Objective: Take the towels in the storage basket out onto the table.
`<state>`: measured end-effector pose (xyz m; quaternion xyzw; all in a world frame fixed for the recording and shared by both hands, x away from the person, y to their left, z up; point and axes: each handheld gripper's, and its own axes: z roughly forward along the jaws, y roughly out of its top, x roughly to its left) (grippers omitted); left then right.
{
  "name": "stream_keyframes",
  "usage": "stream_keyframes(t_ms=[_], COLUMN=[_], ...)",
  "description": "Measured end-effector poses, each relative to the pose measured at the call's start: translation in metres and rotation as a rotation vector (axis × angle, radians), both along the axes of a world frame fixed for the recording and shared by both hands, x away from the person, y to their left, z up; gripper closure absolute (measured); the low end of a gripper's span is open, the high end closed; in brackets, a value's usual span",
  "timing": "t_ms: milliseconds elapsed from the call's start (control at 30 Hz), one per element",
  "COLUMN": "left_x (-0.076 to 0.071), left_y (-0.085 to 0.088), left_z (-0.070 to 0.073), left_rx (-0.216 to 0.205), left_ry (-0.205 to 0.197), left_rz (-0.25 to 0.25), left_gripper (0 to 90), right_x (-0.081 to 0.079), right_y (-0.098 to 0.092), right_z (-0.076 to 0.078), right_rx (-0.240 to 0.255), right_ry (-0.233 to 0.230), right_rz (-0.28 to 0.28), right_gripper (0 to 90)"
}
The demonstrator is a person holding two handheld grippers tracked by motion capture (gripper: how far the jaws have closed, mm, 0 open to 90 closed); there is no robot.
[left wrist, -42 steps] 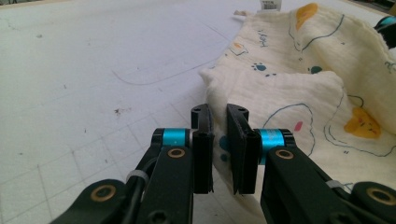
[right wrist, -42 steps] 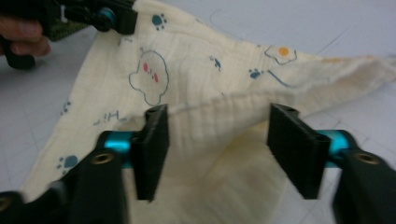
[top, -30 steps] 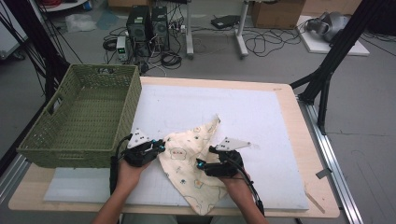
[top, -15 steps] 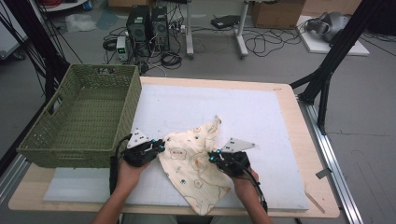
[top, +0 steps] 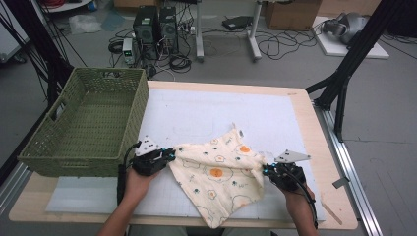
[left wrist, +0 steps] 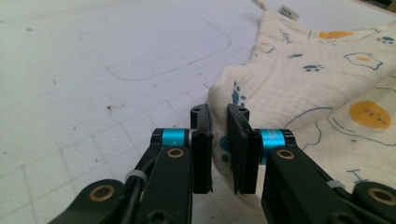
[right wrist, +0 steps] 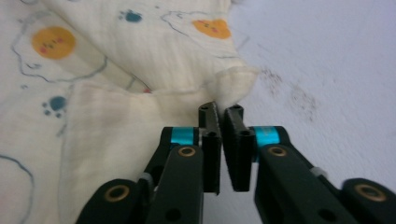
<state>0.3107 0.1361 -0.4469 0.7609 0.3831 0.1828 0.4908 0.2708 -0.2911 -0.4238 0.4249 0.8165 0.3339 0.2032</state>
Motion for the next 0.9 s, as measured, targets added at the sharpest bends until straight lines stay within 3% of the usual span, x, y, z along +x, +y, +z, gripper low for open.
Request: stream_keyframes(t_ms=[33, 133, 200, 400, 433, 533, 567, 633, 700, 900], left_x=[0.0, 0.001, 0.001, 0.001, 0.001, 0.001, 0.001, 0.001, 0.001, 0.001], left_y=[0.0, 0.001, 0.002, 0.001, 0.001, 0.0, 0.0, 0.0, 0.001, 0.0], left_z=[0.0, 0.0, 0.0, 0.0, -0.001, -0.001, -0.001, -0.001, -0.001, -0.001], left_rx=[0.001, -0.004, -0.006, -0.006, -0.004, 0.004, 0.007, 0.006, 0.007, 0.011], left_ry=[-0.001, 0.004, 0.005, 0.007, 0.007, 0.006, 0.006, 0.007, 0.011, 0.013], left_rz=[0.0, 0.018, 0.02, 0.01, 0.007, 0.0, -0.001, 0.002, 0.004, 0.008], left_gripper=[78.5, 73.4, 72.1, 74.5, 76.1, 79.6, 79.6, 79.7, 79.8, 80.0], right_x=[0.0, -0.004, -0.008, -0.004, -0.002, 0.011, 0.011, 0.015, 0.015, 0.0], right_y=[-0.002, -0.009, -0.006, 0.009, 0.011, 0.022, 0.022, 0.022, 0.018, 0.003], right_z=[0.001, 0.015, 0.025, 0.023, 0.023, 0.005, 0.005, -0.007, -0.015, -0.007], right_rx=[0.008, 0.104, 0.177, 0.186, 0.184, 0.069, 0.069, 0.013, -0.046, -0.066], right_ry=[-0.011, -0.084, -0.153, -0.169, -0.161, -0.066, -0.066, -0.008, 0.032, 0.075], right_rz=[-0.02, -0.075, -0.05, 0.005, 0.008, 0.027, 0.027, 0.036, 0.046, 0.04], right_gripper=[73.4, 62.1, 52.0, 47.4, 47.0, 59.1, 59.1, 73.9, 82.7, 85.3])
